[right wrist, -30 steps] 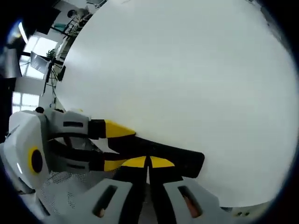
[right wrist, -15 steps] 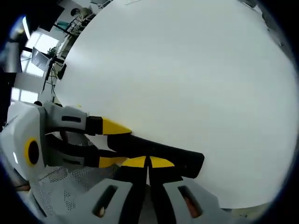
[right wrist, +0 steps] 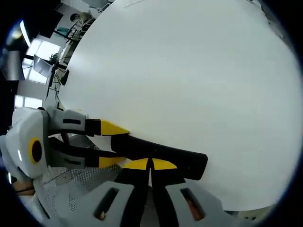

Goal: Press the specified remote control buttons in sequence, fully releasing each button before pressing the next.

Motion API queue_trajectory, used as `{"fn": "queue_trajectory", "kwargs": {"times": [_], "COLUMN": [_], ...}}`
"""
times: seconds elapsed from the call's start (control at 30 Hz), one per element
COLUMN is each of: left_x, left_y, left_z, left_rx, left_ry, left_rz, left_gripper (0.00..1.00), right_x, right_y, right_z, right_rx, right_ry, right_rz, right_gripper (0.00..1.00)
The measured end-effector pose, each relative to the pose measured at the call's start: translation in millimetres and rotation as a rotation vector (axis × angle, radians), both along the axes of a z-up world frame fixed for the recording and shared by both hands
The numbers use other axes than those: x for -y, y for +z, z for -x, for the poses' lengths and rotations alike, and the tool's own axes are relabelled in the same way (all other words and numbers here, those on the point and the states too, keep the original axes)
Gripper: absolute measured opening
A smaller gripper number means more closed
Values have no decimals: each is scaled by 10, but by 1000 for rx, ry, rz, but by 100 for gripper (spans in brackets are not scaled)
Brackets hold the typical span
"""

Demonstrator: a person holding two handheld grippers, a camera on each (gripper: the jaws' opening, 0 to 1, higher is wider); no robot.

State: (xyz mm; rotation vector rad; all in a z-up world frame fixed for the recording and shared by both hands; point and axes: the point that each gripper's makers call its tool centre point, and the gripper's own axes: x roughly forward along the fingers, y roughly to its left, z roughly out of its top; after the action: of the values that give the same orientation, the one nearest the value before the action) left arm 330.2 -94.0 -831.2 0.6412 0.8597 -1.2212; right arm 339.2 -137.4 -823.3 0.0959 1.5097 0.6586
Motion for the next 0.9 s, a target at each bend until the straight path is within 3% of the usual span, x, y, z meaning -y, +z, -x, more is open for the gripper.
{"fn": "queue_trajectory", "kwargs": {"times": [0.3, 0.9], "left_x": [2, 1], "left_y": [1, -4], "left_z": [7, 12], "left_rx": [-2, 7], "left_ry": [-6, -17], "left_rz": [-3, -11], "left_gripper": [24, 25], "right_x": [43, 44], "right_y": [-15, -43], "right_z": [97, 133], "right_rx": [-45, -11], "right_ry": [17, 83], "right_rz": [21, 43], "right_gripper": [0, 0]}}
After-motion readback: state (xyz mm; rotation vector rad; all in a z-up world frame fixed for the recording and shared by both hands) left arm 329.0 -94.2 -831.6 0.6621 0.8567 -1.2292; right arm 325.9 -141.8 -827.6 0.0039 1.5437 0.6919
